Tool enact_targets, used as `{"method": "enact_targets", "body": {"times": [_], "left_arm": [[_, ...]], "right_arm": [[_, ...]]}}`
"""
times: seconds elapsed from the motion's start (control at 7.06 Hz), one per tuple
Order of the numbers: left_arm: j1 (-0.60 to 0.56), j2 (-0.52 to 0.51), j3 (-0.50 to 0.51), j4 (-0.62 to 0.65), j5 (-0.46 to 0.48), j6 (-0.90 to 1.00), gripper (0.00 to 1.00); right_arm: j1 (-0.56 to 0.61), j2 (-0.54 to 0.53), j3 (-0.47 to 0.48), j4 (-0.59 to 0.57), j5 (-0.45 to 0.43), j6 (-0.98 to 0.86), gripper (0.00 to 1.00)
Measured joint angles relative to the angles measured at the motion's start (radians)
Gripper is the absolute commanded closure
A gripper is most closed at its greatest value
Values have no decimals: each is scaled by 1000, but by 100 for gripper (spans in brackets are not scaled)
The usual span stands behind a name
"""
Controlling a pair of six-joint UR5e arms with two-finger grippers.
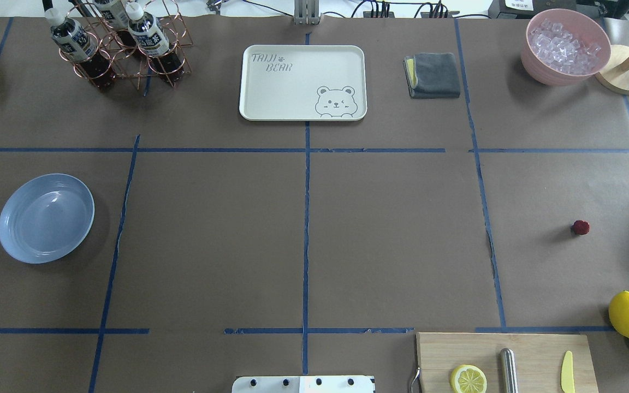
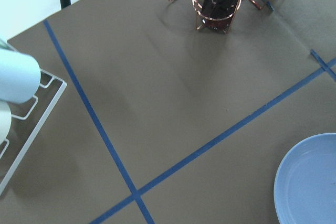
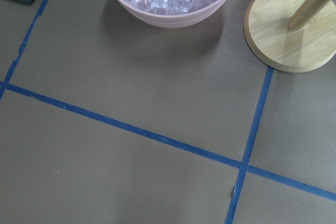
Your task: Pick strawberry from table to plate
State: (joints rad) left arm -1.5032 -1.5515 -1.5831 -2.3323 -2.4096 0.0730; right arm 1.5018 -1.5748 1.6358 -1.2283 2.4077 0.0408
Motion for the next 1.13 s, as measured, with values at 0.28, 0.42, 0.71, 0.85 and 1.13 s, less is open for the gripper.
{"method": "enact_targets", "body": {"times": [0.28,0.42,0.71,0.85,1.13], "left_arm": [[93,20,36,-123,1,-148,15],[154,39,42,-179,34,-305,33],[293,77,66,-322,159,-661,41],[361,85,106,-399,225,-789,41],[463,92,175,-518,286,-923,41]], "right_arm": [[0,1,0,7,5,10,0],[0,1,-1,8,5,12,0],[0,0,-2,8,6,14,0],[0,-1,-2,7,6,14,0],[0,-2,-2,7,5,14,0]]}}
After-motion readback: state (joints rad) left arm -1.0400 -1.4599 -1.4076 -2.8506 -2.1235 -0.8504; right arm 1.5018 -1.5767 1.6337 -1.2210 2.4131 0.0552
